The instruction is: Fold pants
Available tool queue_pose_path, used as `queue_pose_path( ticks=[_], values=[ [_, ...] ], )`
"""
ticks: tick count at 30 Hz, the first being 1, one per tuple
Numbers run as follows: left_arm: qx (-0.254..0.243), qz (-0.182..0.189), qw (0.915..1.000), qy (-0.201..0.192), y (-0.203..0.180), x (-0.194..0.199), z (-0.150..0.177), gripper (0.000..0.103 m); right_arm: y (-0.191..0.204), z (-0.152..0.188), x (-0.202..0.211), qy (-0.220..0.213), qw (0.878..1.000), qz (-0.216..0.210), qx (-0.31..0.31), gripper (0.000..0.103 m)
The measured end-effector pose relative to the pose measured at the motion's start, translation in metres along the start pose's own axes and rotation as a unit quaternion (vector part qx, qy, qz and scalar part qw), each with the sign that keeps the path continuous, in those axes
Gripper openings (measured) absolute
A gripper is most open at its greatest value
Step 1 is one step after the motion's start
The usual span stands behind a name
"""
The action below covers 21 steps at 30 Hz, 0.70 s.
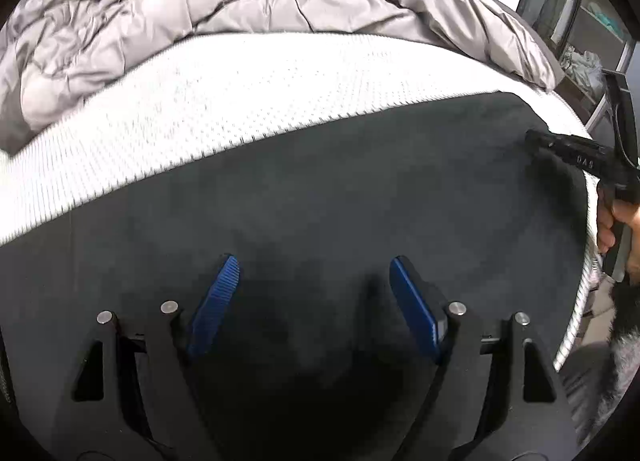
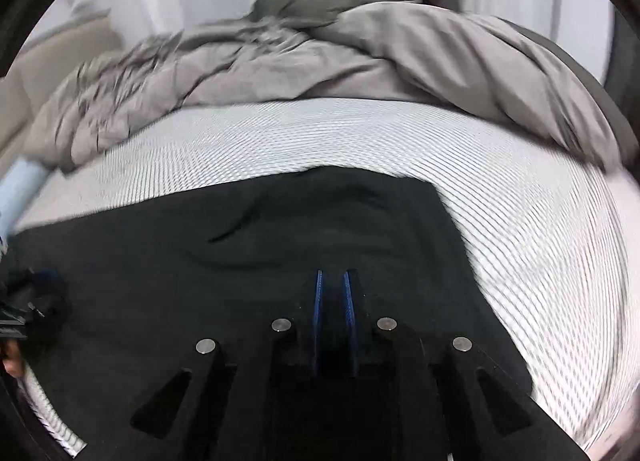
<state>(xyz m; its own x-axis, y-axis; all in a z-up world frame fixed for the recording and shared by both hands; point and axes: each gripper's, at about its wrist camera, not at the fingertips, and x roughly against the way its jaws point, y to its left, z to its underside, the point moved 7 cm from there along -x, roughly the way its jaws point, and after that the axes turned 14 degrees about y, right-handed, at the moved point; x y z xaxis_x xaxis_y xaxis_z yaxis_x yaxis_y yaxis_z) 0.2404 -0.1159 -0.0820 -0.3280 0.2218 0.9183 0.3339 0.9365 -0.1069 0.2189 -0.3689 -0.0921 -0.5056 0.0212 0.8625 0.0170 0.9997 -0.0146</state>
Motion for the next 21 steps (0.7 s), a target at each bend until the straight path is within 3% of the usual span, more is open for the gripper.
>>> queue_pose_path(
  ticks=[3, 5, 6, 9, 12, 15, 17, 19, 21],
  values=[
    [0.031, 0.001, 0.9987, 0.041, 0.023, -0.024, -0.006, 0.076, 0.017, -0.009, -0.027, 0.041, 0.999, -0.013, 0.026, 0.012],
    [0.035, 0.015, 0.9987, 0.033, 0.029, -0.024, -0.005, 0.076, -0.003, -0.012, -0.036, 0.049, 0.998, 0.043, 0.010, 0.012],
    [0.031, 0.009, 0.9989, 0.032, 0.030, -0.022, -0.004, 0.076, -0.016, -0.012, -0.034, 0.043, 0.997, 0.062, -0.006, 0.004],
    [0.028, -0.013, 0.9990, 0.033, 0.030, -0.019, 0.001, 0.076, -0.037, -0.010, -0.030, 0.038, 0.997, -0.007, -0.064, 0.000],
    [0.026, -0.019, 0.9993, 0.021, 0.028, -0.008, -0.001, 0.076, -0.028, -0.016, -0.021, 0.016, 0.998, 0.002, -0.056, 0.007],
    [0.040, -0.013, 0.9990, -0.013, 0.034, 0.006, -0.013, 0.076, -0.014, -0.033, -0.011, -0.017, 0.997, -0.032, -0.065, 0.013],
    [0.073, -0.002, 0.9973, 0.007, 0.047, -0.003, -0.013, 0.076, -0.003, -0.045, -0.019, -0.009, 0.998, -0.036, -0.056, 0.017],
    [0.094, 0.004, 0.9952, 0.028, 0.057, -0.017, -0.009, 0.076, -0.001, -0.053, -0.035, 0.015, 0.999, -0.016, -0.048, 0.017],
    [0.088, 0.005, 0.9958, 0.024, 0.062, -0.021, -0.009, 0.076, -0.021, -0.050, -0.049, 0.043, 0.994, 0.045, -0.088, 0.012]
  ],
)
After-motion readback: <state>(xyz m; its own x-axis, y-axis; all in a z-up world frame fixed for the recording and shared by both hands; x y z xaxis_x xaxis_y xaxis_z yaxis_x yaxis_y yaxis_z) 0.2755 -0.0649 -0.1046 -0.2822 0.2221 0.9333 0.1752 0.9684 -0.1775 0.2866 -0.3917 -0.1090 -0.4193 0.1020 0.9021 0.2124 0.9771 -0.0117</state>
